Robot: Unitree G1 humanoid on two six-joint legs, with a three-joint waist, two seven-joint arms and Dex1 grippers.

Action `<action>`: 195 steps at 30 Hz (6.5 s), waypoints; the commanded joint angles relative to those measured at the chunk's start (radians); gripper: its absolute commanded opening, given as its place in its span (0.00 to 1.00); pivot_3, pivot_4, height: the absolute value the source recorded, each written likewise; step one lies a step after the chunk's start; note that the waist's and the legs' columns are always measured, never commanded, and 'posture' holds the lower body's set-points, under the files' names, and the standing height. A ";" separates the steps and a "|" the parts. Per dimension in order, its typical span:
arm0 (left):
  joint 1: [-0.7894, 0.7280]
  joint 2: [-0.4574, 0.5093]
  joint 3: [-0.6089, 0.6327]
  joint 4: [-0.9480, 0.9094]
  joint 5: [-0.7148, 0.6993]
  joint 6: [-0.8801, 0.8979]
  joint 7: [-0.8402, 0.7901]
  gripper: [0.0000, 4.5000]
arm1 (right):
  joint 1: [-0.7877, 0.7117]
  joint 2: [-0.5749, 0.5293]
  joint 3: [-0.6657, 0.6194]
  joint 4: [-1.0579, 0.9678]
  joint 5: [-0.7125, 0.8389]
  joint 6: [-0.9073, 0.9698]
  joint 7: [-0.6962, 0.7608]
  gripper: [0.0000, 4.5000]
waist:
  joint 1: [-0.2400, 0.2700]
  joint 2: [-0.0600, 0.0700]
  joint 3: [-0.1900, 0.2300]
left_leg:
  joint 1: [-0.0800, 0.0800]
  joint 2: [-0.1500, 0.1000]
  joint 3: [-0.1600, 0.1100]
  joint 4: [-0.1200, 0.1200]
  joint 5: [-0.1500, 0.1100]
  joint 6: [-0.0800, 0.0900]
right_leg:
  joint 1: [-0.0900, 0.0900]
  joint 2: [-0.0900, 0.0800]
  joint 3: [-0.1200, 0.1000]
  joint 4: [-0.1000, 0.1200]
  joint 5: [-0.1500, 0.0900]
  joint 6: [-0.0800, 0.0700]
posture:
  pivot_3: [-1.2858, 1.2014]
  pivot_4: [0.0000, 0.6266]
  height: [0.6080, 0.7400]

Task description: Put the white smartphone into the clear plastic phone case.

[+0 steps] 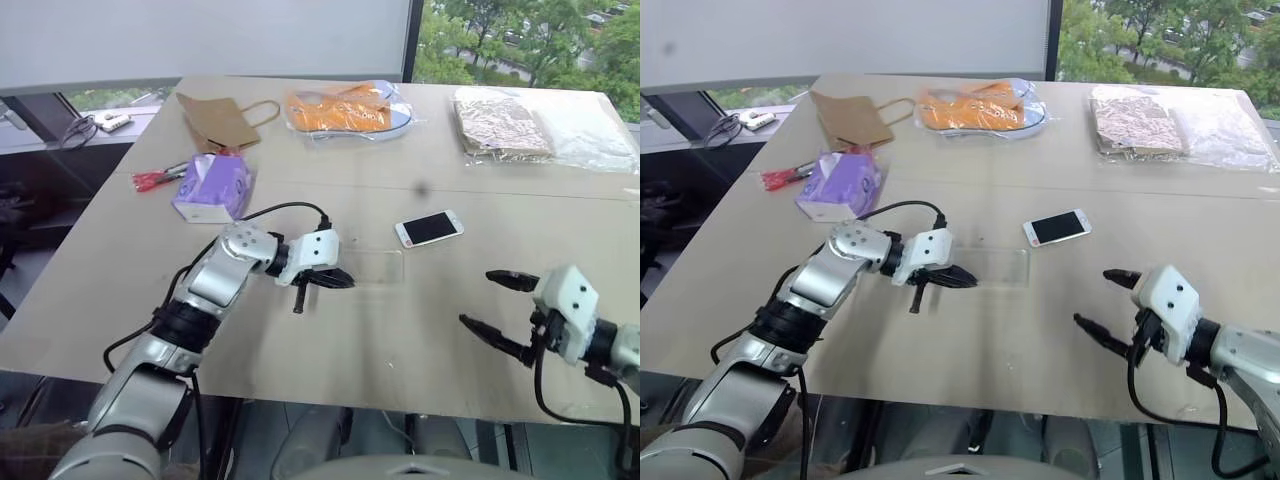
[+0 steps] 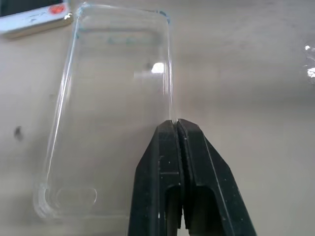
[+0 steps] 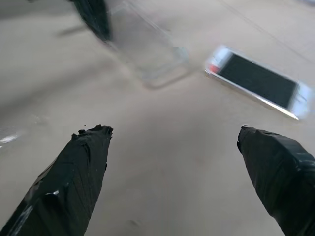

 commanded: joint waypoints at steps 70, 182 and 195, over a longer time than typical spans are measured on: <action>0.652 0.056 0.573 -0.695 -0.520 0.345 0.456 0.98 | -1.569 0.449 0.228 1.966 -0.479 -0.194 0.243 1.00 | -0.074 0.004 0.002 | 0.007 0.022 0.022 -0.008 0.002 -0.012 | -0.017 0.023 0.028 0.013 0.007 -0.013 | 0.52 0.24 1.00; 0.679 0.140 0.576 -0.512 -0.432 0.222 0.373 1.00 | -1.291 0.447 0.529 1.842 -0.635 -0.541 0.294 0.67 | -0.077 0.002 -0.004 | -0.001 0.030 0.028 -0.006 0.001 -0.015 | -0.029 0.030 0.028 0.015 0.011 -0.019 | 0.52 0.24 1.00; 0.661 0.126 0.554 -0.475 -0.421 0.206 0.366 1.00 | -1.144 0.322 0.453 1.109 -0.460 -0.218 0.447 0.23 | -0.068 0.004 -0.003 | -0.004 0.030 0.027 -0.005 0.001 -0.015 | -0.031 0.029 0.027 0.015 0.011 -0.019 | 0.52 0.24 1.00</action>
